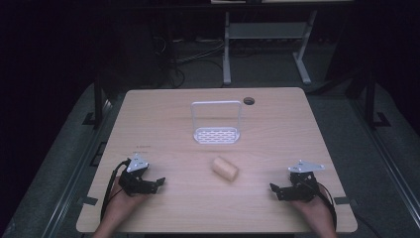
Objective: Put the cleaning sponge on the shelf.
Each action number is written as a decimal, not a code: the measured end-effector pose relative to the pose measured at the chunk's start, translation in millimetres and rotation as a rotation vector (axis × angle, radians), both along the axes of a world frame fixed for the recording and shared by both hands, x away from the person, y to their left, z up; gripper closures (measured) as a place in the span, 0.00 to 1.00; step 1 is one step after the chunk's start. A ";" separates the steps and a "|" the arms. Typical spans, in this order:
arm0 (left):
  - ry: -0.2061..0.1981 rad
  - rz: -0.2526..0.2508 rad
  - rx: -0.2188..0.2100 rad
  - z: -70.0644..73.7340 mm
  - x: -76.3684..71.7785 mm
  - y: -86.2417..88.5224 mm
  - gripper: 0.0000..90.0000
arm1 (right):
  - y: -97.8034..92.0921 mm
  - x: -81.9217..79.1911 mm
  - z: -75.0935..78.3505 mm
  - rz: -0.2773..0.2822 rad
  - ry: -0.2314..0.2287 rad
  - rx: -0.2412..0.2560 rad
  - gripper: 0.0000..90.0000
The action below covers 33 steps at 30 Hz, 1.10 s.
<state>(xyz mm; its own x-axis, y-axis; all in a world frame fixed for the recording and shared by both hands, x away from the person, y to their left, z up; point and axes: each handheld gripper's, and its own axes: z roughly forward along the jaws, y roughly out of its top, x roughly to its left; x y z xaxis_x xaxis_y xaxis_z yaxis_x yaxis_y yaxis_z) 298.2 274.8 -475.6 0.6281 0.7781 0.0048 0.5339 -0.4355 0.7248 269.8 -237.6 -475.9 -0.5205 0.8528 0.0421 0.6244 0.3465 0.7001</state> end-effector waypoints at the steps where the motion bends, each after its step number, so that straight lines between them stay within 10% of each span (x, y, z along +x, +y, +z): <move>1: 0.000 0.000 -0.001 0.0 -0.1 0.0 0.14 | 1.2 0.4 2.0 0.007 -0.002 0.007 0.08; 33: -0.001 -0.003 0.001 0.0 -1.2 0.2 0.14 | 31.2 31.0 31.0 0.099 -0.028 0.033 0.08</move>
<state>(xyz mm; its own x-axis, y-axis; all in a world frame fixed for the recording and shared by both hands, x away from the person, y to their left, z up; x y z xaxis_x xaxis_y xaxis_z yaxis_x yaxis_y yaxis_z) 297.1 275.0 -475.5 0.6302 0.7764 0.0065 0.5318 -0.4377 0.7250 300.8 -206.4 -444.9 -0.6036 0.7955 0.0534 0.5681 0.3820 0.7289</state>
